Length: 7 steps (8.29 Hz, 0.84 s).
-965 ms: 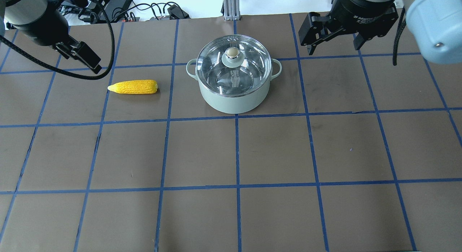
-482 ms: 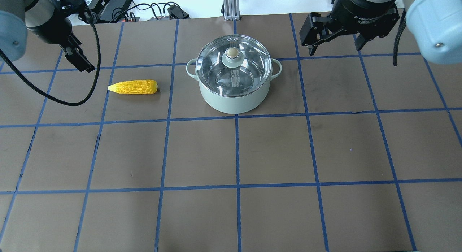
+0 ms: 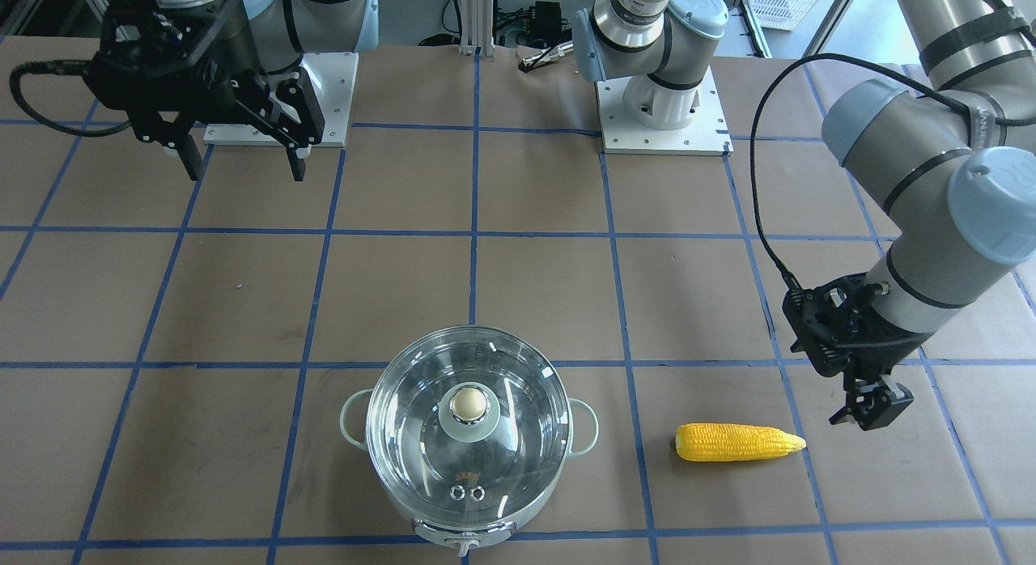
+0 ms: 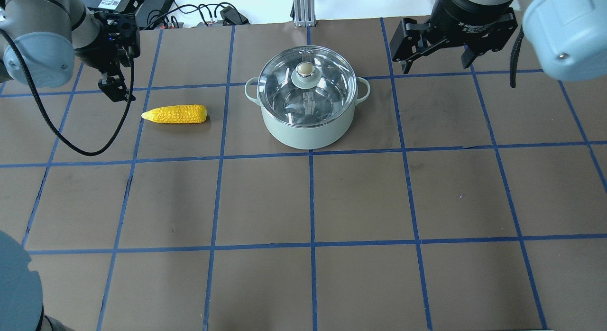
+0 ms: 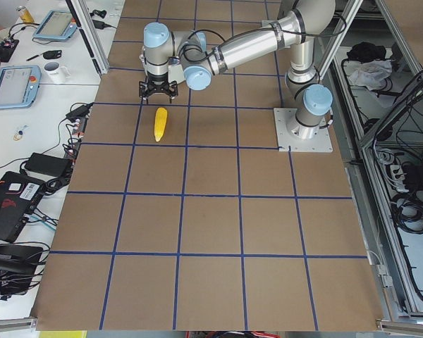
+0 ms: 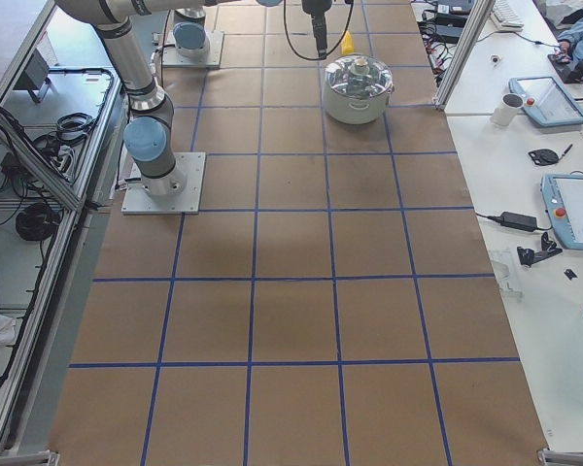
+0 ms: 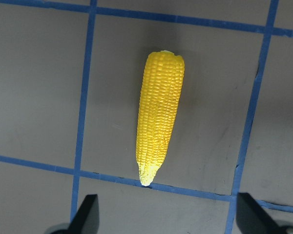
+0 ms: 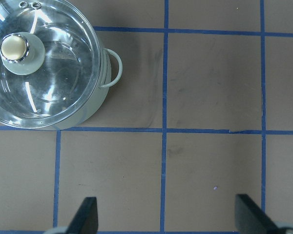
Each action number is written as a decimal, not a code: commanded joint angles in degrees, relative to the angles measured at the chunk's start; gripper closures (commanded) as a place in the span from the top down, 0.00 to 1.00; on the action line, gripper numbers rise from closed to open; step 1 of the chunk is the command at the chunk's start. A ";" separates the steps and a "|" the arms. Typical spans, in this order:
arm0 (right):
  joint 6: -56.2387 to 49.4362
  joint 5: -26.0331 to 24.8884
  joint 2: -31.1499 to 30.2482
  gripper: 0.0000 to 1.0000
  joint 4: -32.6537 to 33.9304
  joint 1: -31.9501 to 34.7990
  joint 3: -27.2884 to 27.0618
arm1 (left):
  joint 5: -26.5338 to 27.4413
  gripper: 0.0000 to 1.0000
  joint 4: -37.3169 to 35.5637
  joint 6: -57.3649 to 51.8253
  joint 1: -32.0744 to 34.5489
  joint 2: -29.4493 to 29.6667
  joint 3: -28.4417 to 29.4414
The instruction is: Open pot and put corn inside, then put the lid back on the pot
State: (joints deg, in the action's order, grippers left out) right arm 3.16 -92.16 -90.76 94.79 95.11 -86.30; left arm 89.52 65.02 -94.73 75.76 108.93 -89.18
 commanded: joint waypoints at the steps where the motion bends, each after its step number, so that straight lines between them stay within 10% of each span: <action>1: 0.88 5.81 5.31 1.00 4.75 0.34 0.95 | -0.13 1.00 -0.51 -9.75 0.00 5.05 0.06; 7: 23.68 5.59 27.28 1.00 15.83 11.12 14.93 | -3.56 1.00 -0.51 -10.21 0.00 11.38 -0.20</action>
State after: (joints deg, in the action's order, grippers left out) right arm 16.44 -86.32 -69.29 103.57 100.93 -72.71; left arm 86.02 64.55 -105.13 75.76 118.67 -89.42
